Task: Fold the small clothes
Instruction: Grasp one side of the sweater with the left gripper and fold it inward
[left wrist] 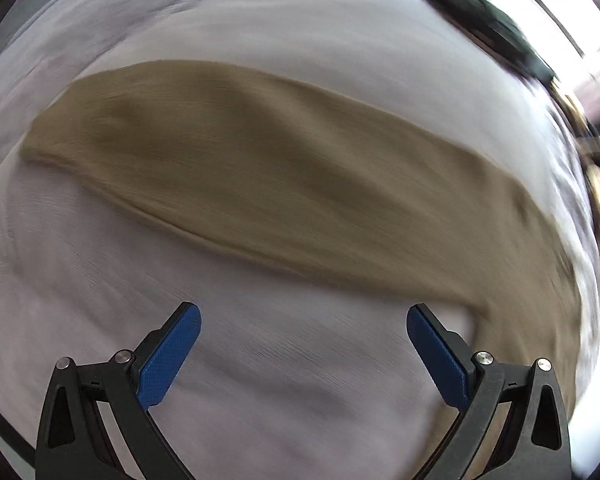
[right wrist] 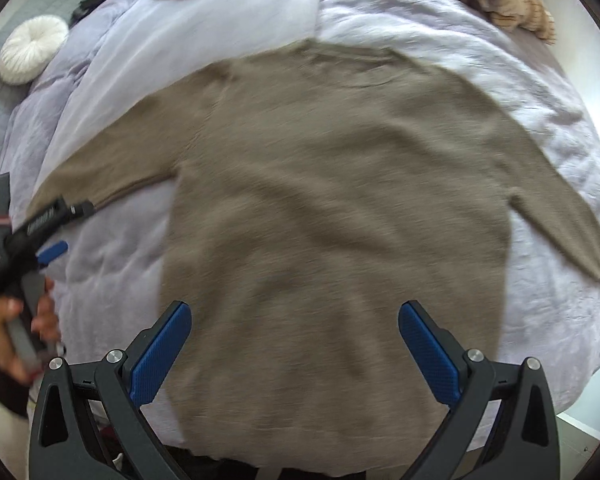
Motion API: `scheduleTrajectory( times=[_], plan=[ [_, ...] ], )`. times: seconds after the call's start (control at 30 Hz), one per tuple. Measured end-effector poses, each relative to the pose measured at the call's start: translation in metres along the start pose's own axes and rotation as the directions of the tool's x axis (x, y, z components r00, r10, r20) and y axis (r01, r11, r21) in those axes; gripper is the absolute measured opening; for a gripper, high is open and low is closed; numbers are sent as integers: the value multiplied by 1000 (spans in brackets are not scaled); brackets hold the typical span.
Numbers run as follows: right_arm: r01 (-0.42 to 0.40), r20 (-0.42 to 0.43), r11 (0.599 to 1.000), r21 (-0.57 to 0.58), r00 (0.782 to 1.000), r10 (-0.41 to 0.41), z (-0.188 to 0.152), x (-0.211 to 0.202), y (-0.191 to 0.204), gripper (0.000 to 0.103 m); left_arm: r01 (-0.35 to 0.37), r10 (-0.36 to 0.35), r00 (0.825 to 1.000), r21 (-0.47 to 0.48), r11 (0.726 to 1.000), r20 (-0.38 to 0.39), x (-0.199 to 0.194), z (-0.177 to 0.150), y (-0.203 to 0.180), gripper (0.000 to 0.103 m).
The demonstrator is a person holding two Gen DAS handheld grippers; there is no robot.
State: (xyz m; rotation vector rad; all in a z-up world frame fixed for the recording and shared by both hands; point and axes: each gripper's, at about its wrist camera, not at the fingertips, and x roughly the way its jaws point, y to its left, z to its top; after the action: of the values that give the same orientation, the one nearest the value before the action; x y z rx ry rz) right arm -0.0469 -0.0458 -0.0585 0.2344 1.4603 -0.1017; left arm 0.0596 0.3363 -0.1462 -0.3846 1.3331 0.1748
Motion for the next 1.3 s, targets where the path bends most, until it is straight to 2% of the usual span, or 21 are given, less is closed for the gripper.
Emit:
scheduleTrajectory(
  times=[0.07, 0.13, 0.2, 0.23, 0.3, 0.37, 0.43, 0.5, 0.6, 0.63, 0.77, 0.83, 0.87, 0.93, 1.0, 1.07, 1.13, 1.17, 1.27, 1.3],
  plan=[
    [-17, -16, 1000, -3, 1000, 17, -2, 7, 12, 103, -14, 15, 1000, -89, 996, 3, 14, 17, 34, 103],
    [-17, -31, 1000, -13, 999, 17, -2, 12, 22, 103, -16, 16, 1000, -137, 990, 1, 25, 27, 52, 103],
    [-7, -41, 1000, -30, 999, 6, -2, 15, 29, 103, 7, -4, 1000, -159, 987, 18, 30, 31, 58, 103],
    [-3, -43, 999, -38, 999, 1, -1, 16, 33, 103, 15, -7, 999, -158, 987, 52, 28, 31, 56, 101],
    [-4, -38, 999, -53, 999, 2, 0, 13, 36, 103, 13, 2, 993, -129, 992, 119, 23, 27, 48, 83],
    [-10, -32, 998, -61, 999, 8, 3, 10, 37, 103, 8, 7, 989, -101, 995, 145, 23, 23, 39, 36],
    [-16, -34, 997, -73, 999, 14, 6, 9, 34, 103, 93, -75, 982, -98, 991, 173, 21, 19, 41, 11],
    [-28, -34, 996, -82, 999, 25, 8, 9, 28, 103, 126, -103, 973, -103, 987, 206, 18, 18, 42, 11],
    [-50, -31, 995, -88, 998, 48, 9, 11, 16, 103, 120, -101, 953, -51, 991, 284, -5, 14, 27, 11],
    [-61, -30, 994, -88, 998, 59, 10, 12, 10, 103, 125, -112, 944, -22, 992, 312, -15, 13, 17, 6],
    [-100, -10, 993, -67, 995, 99, 13, 13, -18, 103, 142, -186, 902, 139, 980, 391, -58, 16, -41, 6],
    [-114, 3, 992, -49, 993, 115, 14, 12, -37, 103, 144, -239, 878, 247, 958, 415, -76, 5, -85, 6],
    [-116, 9, 992, -39, 993, 116, 15, 11, -46, 103, 155, -280, 866, 309, 938, 415, -81, -3, -117, 6],
    [-120, 18, 993, -8, 993, 120, 16, 9, -70, 103, 172, -333, 855, 389, 905, 398, -86, -11, -160, 6],
    [-113, 28, 993, 33, 993, 112, 15, 7, -98, 103, 188, -388, 853, 488, 852, 350, -80, -29, -219, 6],
    [-100, 36, 992, 77, 995, 97, 14, 5, -123, 103, 202, -417, 864, 565, 800, 281, -67, -51, -271, 7],
    [-80, 38, 987, 139, 996, 76, 9, 6, -152, 103, 226, -424, 887, 630, 743, 182, -37, -75, -318, 7],
    [-71, 35, 983, 168, 997, 66, 6, 7, -165, 103, 220, -412, 897, 648, 729, 159, -27, -84, -331, 7],
    [-42, 12, 965, 257, 999, 40, -4, 14, -198, 103, 160, -312, 947, 724, 671, 80, 14, -122, -369, 7],
    [-37, 4, 959, 282, 999, 37, -8, 18, -206, 103, 158, -293, 954, 733, 661, 58, 21, -128, -372, 7]
  ],
)
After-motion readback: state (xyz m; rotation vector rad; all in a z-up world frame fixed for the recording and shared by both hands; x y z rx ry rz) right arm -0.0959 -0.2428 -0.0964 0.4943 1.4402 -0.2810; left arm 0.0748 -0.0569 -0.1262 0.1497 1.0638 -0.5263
